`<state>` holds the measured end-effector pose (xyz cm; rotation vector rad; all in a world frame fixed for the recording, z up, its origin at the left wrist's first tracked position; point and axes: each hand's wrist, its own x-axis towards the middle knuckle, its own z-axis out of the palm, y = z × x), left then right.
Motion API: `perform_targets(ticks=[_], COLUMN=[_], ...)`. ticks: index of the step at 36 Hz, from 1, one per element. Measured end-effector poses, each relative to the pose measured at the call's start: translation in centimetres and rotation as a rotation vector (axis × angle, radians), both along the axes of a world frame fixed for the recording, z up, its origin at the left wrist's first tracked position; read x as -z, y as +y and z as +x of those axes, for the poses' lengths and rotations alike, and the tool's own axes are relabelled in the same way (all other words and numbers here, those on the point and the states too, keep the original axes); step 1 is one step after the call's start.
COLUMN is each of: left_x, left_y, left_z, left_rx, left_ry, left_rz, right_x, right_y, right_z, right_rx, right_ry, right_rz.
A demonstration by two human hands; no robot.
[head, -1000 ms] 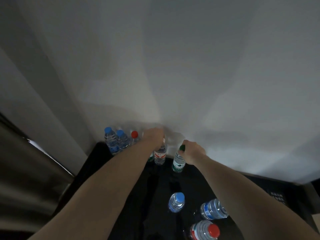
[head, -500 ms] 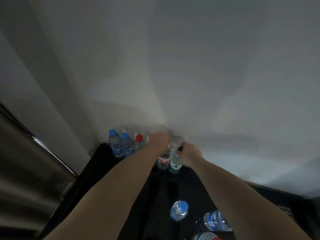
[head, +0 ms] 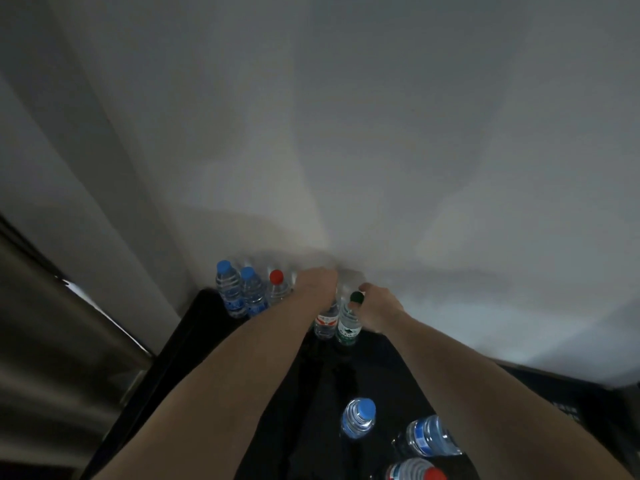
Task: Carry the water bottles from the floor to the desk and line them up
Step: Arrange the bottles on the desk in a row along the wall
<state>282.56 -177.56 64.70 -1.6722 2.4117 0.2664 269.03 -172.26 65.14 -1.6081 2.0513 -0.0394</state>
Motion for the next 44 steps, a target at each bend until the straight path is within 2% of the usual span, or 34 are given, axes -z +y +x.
perform_targets(ticks=[5, 8, 12, 19, 28, 38, 44], left_x=[-0.1, 0.4, 0.1, -0.5, 0.5, -1.3, -1.4], left_y=[1.8, 4.1, 9.4, 20.6, 29.7, 31.8, 34.0], left_z=[1.0, 2.4, 4.3, 6.8, 7.0, 2.1, -1.8], left_rx=[0.039, 0.034, -0.044, -0.116, -0.170, -0.127, -0.180], left_ry=[0.013, 0.115, 0.302, 0.529, 0.593, 0.524, 0.560], left_rz=[-0.033, -0.066, -0.042, 0.132, 0.269, 0.155, 0.131], right_x=[-0.7, -1.0, -1.2, -2.6, -2.7, -1.8, -2.0], right_y=[2.2, 5.2, 11.2, 22.4, 31.1, 35.2, 37.5], right_z=[-0.2, -0.8, -2.2, -4.7, -7.3, -11.1, -14.8], right_rx=[0.077, 0.173, 0.192, 0.149, 0.201, 0.105, 0.026], right_ry=[-0.138, -0.314, -0.507, -0.464, -0.511, -0.448, -0.410], right_rz=[-0.104, -0.212, -0.262, -0.235, -0.161, -0.163, -0.091])
